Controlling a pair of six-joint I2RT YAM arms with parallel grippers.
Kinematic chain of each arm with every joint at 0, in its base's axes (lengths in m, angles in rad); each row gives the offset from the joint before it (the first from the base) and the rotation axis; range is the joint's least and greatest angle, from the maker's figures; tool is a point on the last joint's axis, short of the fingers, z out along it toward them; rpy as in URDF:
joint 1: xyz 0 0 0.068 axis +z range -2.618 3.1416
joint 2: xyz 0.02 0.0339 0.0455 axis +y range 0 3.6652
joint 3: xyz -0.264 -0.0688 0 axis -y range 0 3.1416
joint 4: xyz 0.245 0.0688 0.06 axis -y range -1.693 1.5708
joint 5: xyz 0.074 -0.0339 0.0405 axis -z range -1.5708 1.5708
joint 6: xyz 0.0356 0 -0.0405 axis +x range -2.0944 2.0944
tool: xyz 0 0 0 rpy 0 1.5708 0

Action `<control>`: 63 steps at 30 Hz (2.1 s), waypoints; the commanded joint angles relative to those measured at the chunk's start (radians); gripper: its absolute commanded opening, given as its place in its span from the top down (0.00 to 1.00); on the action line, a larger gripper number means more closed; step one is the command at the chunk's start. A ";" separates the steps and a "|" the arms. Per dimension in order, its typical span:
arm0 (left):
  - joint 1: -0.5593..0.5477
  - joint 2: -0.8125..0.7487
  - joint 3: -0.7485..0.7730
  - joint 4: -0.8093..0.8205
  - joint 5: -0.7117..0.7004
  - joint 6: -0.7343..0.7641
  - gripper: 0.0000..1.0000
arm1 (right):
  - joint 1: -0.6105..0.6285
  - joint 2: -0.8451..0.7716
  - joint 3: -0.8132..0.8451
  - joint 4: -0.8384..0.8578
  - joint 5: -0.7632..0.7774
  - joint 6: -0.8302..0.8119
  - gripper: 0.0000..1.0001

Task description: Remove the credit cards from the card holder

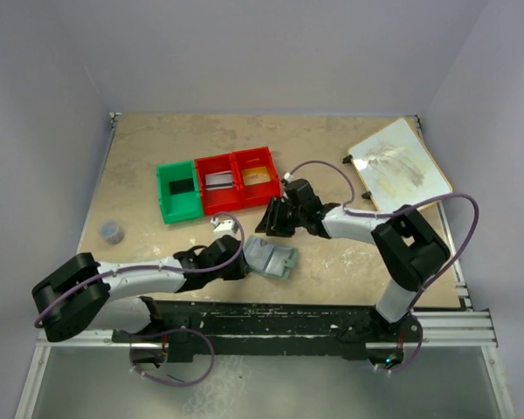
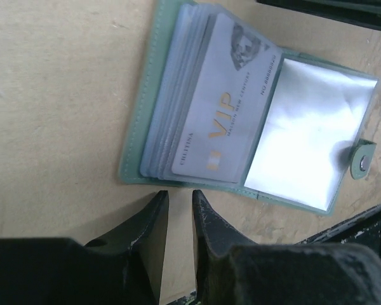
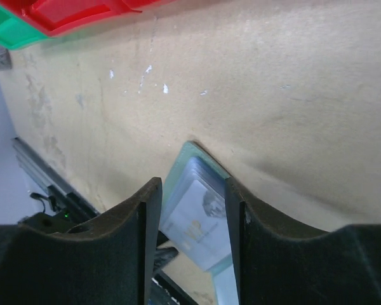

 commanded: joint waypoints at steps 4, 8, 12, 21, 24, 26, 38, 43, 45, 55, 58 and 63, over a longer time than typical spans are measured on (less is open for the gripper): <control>-0.002 -0.177 0.046 -0.157 -0.202 0.004 0.74 | -0.003 -0.171 0.082 -0.224 0.182 -0.101 0.49; 0.031 -0.162 0.141 -0.234 -0.256 0.112 0.70 | -0.002 -0.266 -0.033 -0.084 0.148 0.006 0.56; 0.092 -0.092 0.232 -0.228 -0.217 0.199 0.70 | -0.002 -0.346 -0.283 0.203 0.040 0.188 0.61; 0.101 0.140 0.373 -0.119 0.048 0.330 0.77 | -0.003 -0.212 -0.449 0.558 -0.092 0.333 0.66; 0.102 0.207 0.418 -0.177 0.066 0.383 0.83 | -0.002 -0.176 -0.474 0.600 -0.043 0.373 0.67; 0.101 0.230 0.420 -0.185 0.065 0.400 0.85 | -0.001 -0.159 -0.495 0.625 -0.046 0.389 0.67; 0.101 0.306 0.380 -0.185 0.063 0.428 0.90 | 0.001 -0.081 -0.494 0.628 -0.078 0.362 0.69; 0.101 0.316 0.334 -0.169 0.087 0.412 0.94 | 0.001 -0.027 -0.502 0.734 -0.093 0.393 0.73; 0.101 0.303 0.309 -0.166 0.080 0.402 0.94 | 0.001 -0.011 -0.523 0.803 -0.099 0.419 0.75; 0.102 0.177 0.248 -0.156 -0.016 0.327 0.95 | 0.002 0.040 -0.547 0.873 -0.088 0.459 0.76; 0.101 0.157 0.294 -0.191 -0.071 0.343 0.92 | 0.002 0.028 -0.556 0.828 -0.075 0.452 0.76; 0.101 0.197 0.342 -0.203 -0.092 0.368 0.90 | 0.002 0.034 -0.552 0.843 -0.073 0.449 0.76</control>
